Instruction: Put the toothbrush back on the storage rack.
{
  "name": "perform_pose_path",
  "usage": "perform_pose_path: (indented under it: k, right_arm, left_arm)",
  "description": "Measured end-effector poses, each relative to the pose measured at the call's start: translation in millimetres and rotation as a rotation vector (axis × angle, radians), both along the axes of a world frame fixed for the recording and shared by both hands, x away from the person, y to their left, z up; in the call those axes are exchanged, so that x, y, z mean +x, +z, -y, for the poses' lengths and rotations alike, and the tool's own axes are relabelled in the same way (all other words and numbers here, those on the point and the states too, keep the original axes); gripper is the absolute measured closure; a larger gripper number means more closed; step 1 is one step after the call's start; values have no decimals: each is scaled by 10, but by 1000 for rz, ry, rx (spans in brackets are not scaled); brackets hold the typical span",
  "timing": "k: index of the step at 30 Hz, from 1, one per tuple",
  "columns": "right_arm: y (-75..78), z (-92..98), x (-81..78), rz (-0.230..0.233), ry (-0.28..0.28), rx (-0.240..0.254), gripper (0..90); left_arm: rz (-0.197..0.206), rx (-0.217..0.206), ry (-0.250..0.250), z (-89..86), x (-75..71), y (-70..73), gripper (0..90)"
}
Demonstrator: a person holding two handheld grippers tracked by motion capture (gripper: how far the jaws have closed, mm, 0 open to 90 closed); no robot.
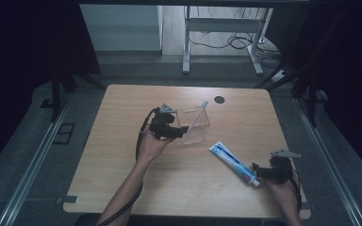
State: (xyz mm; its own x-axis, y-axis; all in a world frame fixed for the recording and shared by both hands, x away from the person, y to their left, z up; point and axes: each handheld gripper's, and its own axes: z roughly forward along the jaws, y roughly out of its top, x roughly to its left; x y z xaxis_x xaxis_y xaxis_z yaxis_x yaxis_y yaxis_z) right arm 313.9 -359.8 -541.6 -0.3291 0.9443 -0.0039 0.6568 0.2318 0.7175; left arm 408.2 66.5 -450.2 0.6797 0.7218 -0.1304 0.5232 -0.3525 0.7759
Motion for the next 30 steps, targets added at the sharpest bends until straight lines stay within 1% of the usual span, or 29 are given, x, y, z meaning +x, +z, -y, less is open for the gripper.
perform_pose_path:
  k: [4,8,11,14,20,30]
  right_arm:
    - [0,0,0,0,0,0,83]
    - [0,1,0,1,1,0,83]
    - [-1,0,0,1,0,0,84]
    - [-1,0,0,2,1,0,83]
    - [0,-1,0,1,0,2,84]
    - [0,-1,0,1,0,2,84]
  left_arm:
    - [2,-6,4,-41,-40,-15,249]
    - [7,1,2,-73,-87,-39,234]
    - [6,3,4,-86,-127,-73,221]
    - [5,17,3,-109,-170,-120,210]
    - [5,24,6,-180,-244,-210,198]
    - [-7,2,14,-326,-361,-346,183]
